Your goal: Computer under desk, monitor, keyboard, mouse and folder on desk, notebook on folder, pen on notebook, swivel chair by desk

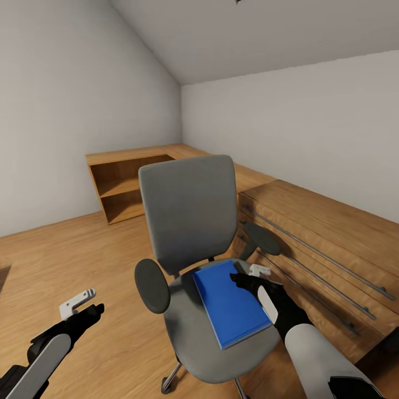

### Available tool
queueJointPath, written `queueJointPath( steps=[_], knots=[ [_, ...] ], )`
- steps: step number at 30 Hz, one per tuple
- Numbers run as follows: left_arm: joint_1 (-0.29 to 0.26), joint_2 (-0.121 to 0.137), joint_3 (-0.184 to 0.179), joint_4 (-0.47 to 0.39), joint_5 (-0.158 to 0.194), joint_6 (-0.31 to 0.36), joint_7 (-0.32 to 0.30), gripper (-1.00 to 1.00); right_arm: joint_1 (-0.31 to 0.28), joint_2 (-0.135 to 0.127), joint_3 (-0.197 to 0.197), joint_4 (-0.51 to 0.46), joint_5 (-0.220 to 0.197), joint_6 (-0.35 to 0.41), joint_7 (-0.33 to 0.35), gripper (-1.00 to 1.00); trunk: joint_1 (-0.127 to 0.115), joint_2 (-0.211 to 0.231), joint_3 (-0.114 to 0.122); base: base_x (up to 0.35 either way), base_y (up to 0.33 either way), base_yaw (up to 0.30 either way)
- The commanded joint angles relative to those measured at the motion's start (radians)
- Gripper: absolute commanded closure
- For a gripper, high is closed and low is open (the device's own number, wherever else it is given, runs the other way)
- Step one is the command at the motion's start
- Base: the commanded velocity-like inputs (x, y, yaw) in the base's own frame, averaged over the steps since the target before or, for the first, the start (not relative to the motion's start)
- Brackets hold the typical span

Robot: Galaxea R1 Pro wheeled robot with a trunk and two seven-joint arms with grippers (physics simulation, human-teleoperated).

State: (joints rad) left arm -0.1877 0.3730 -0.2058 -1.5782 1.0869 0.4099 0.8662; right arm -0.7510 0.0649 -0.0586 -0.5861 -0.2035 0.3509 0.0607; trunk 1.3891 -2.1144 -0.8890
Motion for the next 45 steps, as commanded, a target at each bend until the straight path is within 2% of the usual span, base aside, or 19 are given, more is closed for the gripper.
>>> queueJointPath(
  steps=[1,18,24,30,33,45],
  knots=[
    [-0.001,0.001,-0.003,-0.001,0.004,0.003,0.007,-1.0,0.0,0.001,-0.006,0.058,-0.002,0.009,0.004,-1.0,0.0,0.0,-0.001,0.0,0.0,0.0],
    [-0.001,0.0,-0.05,-0.002,-0.001,0.003,0.005,-1.0,0.0,0.001,-0.007,0.058,-0.001,0.011,0.004,-1.0,0.0,0.0,-0.001,-0.109,0.0,0.0],
    [-0.001,0.0,-0.052,-0.002,0.0,0.004,0.005,-1.0,0.001,0.001,-0.007,0.058,-0.001,0.011,0.004,-1.0,0.0,0.0,-0.001,-0.156,0.0,0.0],
    [-0.001,0.0,-0.052,-0.008,-0.002,0.003,0.005,-1.0,0.0,0.001,-0.007,0.058,-0.001,0.011,0.004,-1.0,0.0,0.0,-0.001,-0.017,0.0,0.0],
    [-0.001,0.0,-0.052,-0.009,-0.002,0.003,0.005,-1.0,0.001,0.001,-0.007,0.058,-0.001,0.011,0.004,-1.0,0.011,-0.021,-0.011,-0.002,0.0,0.0],
    [-0.001,0.0,-0.051,-0.003,0.009,0.004,0.004,-1.0,0.0,0.002,-0.007,0.058,-0.001,0.011,0.004,-1.0,0.011,-0.021,-0.011,0.0,0.0,0.0]
  ],
)
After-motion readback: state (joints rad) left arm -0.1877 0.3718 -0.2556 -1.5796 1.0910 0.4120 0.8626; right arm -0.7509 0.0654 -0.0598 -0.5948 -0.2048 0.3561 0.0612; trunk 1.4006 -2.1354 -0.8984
